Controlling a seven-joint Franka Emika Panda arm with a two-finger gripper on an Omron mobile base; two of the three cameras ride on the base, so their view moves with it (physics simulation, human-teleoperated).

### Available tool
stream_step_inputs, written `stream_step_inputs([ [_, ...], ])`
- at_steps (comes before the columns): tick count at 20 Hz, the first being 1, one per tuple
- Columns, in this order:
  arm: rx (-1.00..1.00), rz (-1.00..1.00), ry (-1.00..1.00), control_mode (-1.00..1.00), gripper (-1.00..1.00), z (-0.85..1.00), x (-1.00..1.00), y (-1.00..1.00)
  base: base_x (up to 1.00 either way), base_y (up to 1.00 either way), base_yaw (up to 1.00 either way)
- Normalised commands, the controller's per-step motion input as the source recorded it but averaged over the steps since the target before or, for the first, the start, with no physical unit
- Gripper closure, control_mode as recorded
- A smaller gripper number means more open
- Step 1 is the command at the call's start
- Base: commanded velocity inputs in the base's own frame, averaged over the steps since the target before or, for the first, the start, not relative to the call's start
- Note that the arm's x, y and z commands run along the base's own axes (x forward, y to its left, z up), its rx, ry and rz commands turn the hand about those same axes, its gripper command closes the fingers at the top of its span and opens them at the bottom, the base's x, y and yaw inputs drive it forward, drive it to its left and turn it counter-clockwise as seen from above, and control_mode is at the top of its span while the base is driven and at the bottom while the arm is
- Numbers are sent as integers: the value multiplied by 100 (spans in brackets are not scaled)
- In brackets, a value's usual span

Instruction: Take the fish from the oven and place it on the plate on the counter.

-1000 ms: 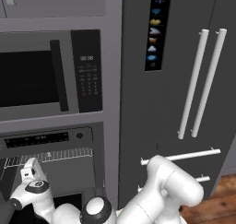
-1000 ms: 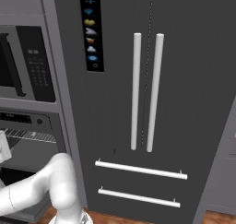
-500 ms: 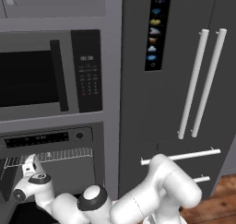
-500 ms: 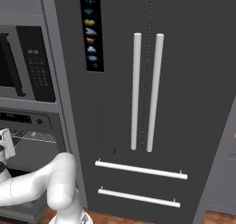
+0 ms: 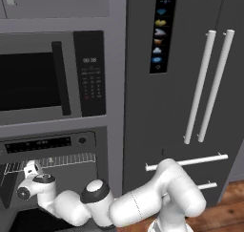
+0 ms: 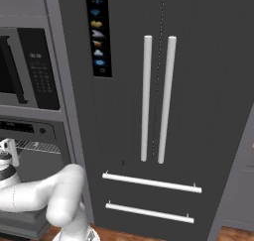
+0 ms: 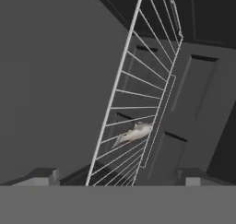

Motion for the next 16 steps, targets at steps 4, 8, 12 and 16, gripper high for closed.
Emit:
stream_step_inputs([
  [4,-7,3,-2,-100,-100,-73,6,18,0,0,0],
  [8,-9,3,-3,-100,-100,-89,3,24,0,0,0],
  [12,-13,2,-1,-100,-100,-100,0,31,0,0,0],
  [16,-13,0,0,-100,-100,-100,0,29,0,0,0],
])
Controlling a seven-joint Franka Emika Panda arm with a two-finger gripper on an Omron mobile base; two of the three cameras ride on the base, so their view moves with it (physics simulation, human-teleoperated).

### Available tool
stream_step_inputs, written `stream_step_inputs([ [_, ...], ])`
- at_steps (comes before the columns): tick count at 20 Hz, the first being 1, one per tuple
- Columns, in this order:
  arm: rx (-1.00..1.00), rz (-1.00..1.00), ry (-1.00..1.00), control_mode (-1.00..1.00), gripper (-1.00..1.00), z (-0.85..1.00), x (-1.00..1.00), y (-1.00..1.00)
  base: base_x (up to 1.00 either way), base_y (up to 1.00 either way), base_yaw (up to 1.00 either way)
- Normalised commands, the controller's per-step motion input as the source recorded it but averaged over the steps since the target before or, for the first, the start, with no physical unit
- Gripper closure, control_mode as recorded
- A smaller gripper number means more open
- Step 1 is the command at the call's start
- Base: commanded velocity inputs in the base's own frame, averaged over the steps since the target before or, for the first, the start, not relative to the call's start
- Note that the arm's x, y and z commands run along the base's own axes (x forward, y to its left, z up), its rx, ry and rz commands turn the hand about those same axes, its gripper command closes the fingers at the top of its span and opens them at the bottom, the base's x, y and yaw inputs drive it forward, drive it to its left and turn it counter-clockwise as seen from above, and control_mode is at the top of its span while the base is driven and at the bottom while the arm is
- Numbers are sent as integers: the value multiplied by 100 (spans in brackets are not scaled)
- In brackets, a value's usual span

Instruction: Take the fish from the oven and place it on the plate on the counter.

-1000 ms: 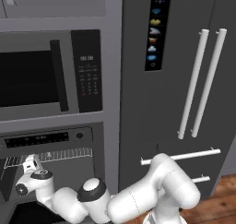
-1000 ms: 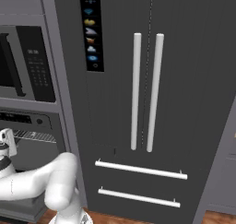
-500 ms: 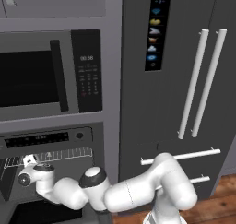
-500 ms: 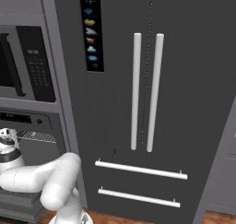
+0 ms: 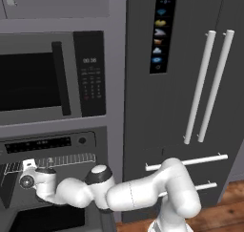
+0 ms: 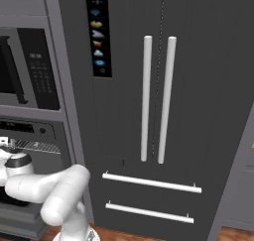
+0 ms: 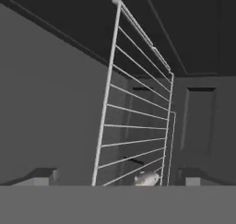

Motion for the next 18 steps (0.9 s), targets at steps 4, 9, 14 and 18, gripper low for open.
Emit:
stream_step_inputs([
  [4,-15,0,-1,-100,100,-98,0,27,0,0,0],
  [9,-23,0,-4,-100,100,-90,0,14,0,0,0],
  [14,-24,0,0,-100,100,-96,-1,11,0,0,0],
  [18,-32,0,-16,-100,100,-100,-36,29,0,0,0],
])
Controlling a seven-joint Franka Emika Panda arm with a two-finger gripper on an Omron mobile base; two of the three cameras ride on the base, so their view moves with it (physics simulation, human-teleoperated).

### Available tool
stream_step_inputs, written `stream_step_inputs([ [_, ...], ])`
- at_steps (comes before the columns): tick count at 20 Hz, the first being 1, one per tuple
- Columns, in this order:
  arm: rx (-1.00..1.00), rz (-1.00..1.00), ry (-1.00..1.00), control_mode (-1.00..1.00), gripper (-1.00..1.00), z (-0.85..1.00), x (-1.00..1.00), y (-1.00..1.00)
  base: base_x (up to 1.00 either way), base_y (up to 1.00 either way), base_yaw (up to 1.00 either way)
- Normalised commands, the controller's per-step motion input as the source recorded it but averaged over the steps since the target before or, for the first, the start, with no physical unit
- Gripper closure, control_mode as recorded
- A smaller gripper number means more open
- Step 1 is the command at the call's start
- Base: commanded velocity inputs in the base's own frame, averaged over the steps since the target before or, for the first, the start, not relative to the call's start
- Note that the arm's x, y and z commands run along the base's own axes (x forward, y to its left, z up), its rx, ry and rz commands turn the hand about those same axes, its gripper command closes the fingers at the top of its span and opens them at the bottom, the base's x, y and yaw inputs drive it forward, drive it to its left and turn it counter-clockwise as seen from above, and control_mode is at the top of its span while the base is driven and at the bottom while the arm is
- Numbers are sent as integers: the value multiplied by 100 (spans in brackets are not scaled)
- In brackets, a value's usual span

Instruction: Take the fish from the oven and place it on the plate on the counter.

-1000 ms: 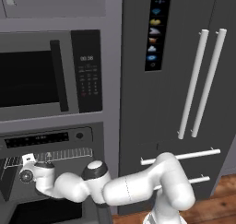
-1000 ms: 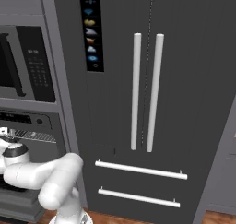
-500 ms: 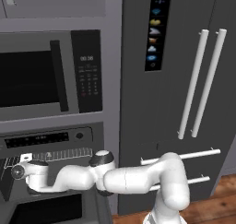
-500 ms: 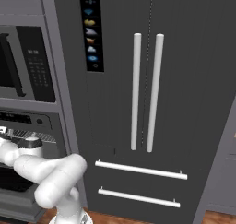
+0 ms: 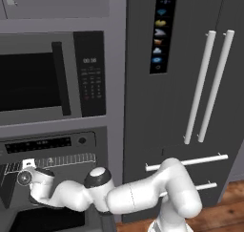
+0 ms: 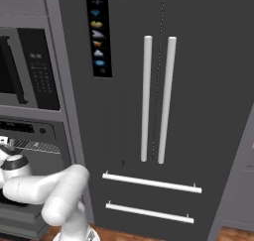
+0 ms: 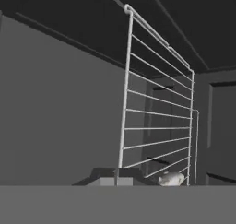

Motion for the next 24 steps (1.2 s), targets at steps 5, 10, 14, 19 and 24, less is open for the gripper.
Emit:
stream_step_inputs([
  [5,-36,0,-29,-100,100,-100,-90,31,0,0,0],
  [10,-30,0,-31,-100,100,-97,-100,39,0,0,0],
  [14,-28,0,-36,-100,100,-92,-100,13,0,0,0],
  [19,-21,-5,-35,-100,100,-84,-100,-14,0,0,0],
  [24,-3,-12,-21,-100,-100,-27,-88,-75,0,0,0],
])
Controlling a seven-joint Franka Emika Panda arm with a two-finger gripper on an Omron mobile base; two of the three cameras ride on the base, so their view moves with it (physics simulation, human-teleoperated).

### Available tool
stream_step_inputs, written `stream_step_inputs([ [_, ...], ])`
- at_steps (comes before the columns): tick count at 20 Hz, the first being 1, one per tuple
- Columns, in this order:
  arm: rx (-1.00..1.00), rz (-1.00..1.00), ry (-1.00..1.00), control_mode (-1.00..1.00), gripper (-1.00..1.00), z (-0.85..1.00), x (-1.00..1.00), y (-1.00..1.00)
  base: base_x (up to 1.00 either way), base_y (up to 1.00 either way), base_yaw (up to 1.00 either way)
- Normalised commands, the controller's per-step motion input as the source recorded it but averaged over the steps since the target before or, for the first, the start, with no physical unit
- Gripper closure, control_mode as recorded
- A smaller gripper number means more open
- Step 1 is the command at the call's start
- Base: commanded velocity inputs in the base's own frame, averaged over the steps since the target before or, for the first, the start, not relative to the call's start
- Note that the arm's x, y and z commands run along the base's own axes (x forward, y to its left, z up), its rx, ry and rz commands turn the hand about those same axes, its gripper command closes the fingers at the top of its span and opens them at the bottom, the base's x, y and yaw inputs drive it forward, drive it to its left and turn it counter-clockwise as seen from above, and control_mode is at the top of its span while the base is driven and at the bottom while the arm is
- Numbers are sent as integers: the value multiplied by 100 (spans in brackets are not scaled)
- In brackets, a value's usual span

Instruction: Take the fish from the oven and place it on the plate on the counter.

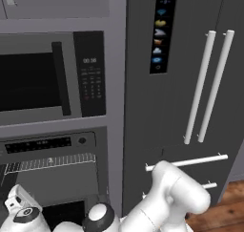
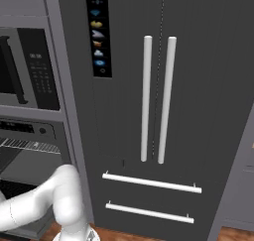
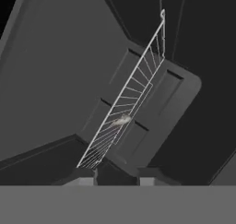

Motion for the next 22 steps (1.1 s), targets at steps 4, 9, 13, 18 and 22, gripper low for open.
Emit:
stream_step_inputs([
  [4,0,-11,-17,-100,-100,-20,-28,-100,0,0,0],
  [9,2,-3,-19,-100,-100,-29,2,-100,0,0,0],
  [13,0,0,-28,-100,-100,-29,0,-90,0,0,0],
  [18,0,0,-29,-100,-100,-11,32,-55,0,0,0],
  [22,0,0,-29,-100,-100,-4,59,-8,0,0,0],
])
